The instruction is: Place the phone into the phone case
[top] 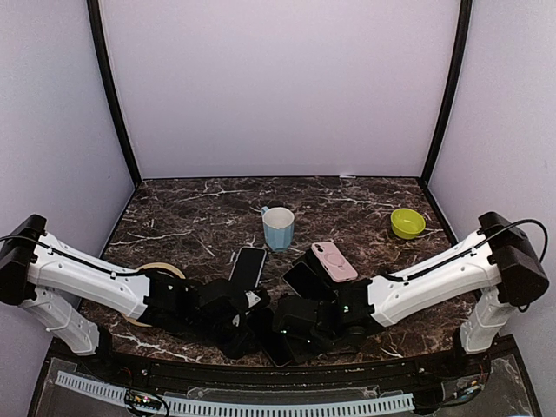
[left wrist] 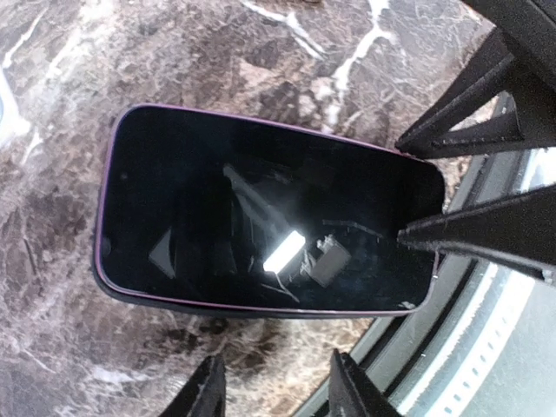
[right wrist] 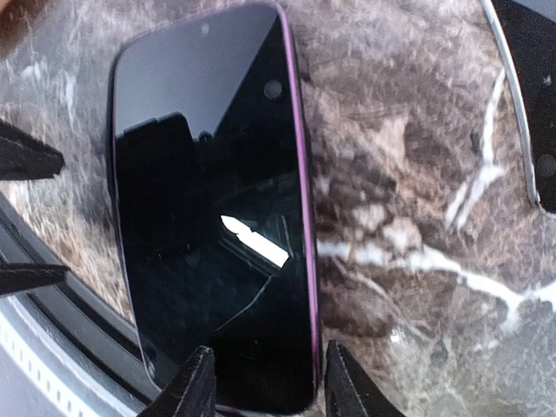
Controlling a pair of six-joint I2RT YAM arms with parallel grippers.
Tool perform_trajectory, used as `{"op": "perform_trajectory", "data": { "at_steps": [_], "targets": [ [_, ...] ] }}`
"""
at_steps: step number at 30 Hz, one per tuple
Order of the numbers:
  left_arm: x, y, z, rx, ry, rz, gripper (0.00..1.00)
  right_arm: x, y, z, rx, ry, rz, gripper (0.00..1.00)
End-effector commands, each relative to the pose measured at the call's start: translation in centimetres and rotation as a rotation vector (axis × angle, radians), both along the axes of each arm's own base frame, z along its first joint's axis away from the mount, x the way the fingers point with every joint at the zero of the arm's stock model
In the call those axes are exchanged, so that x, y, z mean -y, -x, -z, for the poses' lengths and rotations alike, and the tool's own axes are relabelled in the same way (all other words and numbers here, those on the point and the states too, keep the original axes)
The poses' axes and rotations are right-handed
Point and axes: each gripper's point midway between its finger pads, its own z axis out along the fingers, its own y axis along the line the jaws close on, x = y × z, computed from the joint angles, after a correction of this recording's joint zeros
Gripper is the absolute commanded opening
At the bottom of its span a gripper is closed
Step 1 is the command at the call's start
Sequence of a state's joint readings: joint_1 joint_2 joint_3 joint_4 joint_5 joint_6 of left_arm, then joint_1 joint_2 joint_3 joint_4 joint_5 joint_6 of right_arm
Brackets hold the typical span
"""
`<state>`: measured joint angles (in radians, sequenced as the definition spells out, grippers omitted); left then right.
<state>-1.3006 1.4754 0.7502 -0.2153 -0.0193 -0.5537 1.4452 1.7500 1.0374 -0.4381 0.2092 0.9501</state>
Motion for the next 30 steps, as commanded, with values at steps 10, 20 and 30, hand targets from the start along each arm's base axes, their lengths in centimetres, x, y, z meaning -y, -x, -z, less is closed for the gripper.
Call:
{"op": "perform_trajectory", "data": {
  "at_steps": [10,20,30],
  "targets": [
    [1.7,3.4,0.8,-0.075,0.004,0.102,0.53,1.7,1.9,3.1,-0.171,0.042,-0.045,0.26],
    [1.4,3.3,1.5,-0.086,-0.012,0.087,0.61,2.6,5.1,6.9,-0.258,0.095,-0.061,0.08],
    [0.2,2.0,0.9,-0.019,-0.035,0.036,0.61,7.5,5.2,10.6,-0.277,0.296,-0.005,0.03]
  ]
}}
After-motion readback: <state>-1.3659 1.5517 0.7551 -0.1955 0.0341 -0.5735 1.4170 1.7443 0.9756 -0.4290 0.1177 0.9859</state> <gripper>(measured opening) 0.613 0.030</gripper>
